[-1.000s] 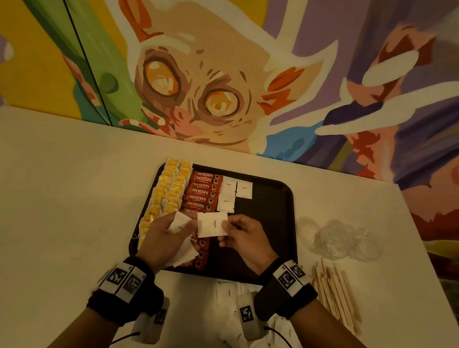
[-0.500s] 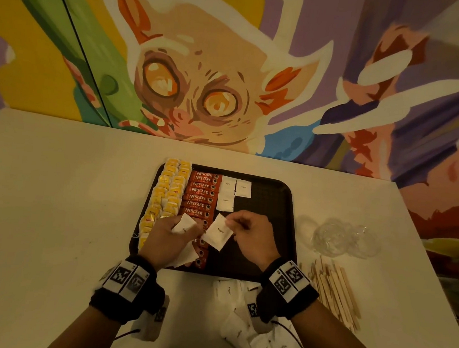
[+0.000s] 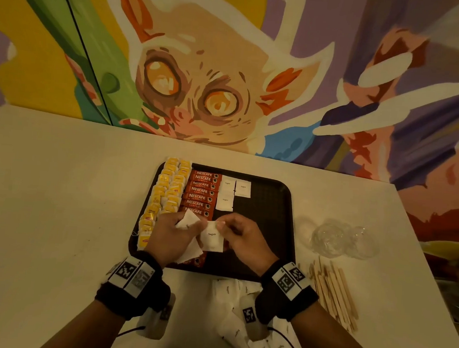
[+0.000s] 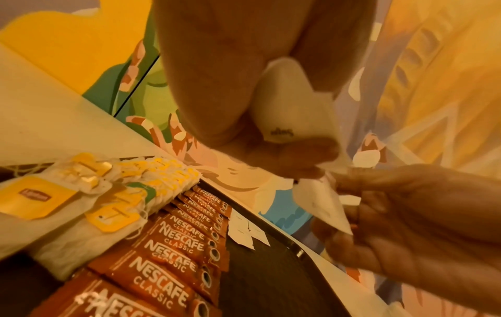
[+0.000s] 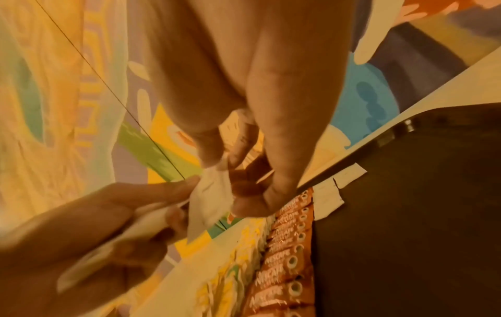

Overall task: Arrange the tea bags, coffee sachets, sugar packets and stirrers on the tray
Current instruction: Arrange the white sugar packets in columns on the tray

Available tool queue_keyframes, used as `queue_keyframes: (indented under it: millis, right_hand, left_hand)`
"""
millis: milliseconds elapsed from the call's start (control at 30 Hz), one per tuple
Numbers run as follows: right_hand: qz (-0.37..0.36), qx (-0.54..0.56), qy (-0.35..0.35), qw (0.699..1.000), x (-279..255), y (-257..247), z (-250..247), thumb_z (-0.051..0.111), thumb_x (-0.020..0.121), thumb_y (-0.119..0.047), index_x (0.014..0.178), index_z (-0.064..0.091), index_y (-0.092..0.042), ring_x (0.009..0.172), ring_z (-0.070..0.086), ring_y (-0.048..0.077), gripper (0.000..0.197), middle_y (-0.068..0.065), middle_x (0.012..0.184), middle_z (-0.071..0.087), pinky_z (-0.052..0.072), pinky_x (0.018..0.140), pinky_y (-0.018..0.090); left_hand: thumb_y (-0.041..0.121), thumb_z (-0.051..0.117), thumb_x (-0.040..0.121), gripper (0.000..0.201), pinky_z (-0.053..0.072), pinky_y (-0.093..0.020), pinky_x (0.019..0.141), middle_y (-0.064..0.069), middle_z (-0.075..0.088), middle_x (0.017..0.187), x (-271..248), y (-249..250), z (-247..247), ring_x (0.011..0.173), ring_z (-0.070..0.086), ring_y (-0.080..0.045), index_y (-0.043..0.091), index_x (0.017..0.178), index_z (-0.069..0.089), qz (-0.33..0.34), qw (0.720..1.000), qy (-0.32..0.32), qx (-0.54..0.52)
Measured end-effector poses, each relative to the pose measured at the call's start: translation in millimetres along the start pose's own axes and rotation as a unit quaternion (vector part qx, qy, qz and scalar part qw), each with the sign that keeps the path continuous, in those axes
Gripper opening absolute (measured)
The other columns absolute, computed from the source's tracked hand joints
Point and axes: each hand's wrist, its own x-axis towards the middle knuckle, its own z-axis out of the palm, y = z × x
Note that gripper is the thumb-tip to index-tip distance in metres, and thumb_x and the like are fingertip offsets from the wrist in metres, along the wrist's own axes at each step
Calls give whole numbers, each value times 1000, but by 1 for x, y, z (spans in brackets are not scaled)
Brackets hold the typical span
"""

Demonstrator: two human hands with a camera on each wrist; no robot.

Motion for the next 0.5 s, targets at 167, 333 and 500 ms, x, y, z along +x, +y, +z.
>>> queue_keyframes:
  millis: [167,333,500]
  right_hand:
    - [32,29,-22,999,-3,12,4,64,93,-12,108,65,-10,82,67,15,15,7,106,69,59,71,27]
    - [68,32,56,996,11,20,-8,66,91,-10,110,66,-8,77,68,14,19,2,101,71,60,70,27]
    - [137,35,202,969,39,33,-32,71,87,-12,110,62,-14,79,71,17,24,2,96,68,61,78,36]
  left_hand:
    - [25,66,89,10,41,-20,60,7,68,82,4,-5,3,77,63,-7,16,85,69,-22,998,26,-48]
    - [27,67,88,9,49,-25,65,3,70,86,7,-10,5,80,66,-12,18,86,68,-39,995,45,-85]
    - [33,67,87,22,51,-28,65,1,68,92,12,-16,4,83,66,-16,14,97,65,-68,994,43,-72]
